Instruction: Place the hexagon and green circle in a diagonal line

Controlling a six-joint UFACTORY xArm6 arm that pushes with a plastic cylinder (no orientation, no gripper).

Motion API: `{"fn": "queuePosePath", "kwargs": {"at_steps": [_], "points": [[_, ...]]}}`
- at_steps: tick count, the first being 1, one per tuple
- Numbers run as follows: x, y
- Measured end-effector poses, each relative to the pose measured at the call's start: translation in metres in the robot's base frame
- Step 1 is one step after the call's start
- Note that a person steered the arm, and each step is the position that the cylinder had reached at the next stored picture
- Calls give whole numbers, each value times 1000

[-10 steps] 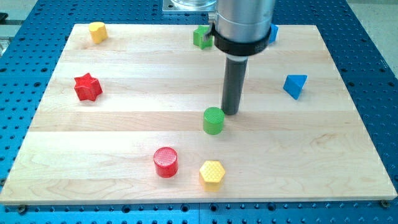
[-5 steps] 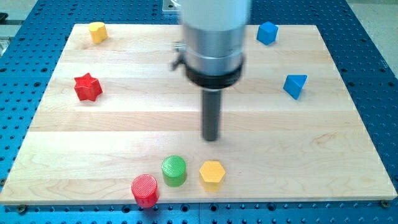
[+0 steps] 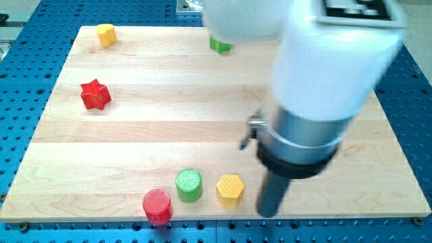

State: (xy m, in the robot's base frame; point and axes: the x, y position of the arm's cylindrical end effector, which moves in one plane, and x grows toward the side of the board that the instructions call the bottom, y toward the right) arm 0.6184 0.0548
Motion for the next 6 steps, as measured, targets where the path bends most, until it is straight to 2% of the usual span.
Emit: {"fn": "queuePosePath", "kwargs": {"at_steps": [3, 6], "points": [[0, -123], [-5, -195]]}}
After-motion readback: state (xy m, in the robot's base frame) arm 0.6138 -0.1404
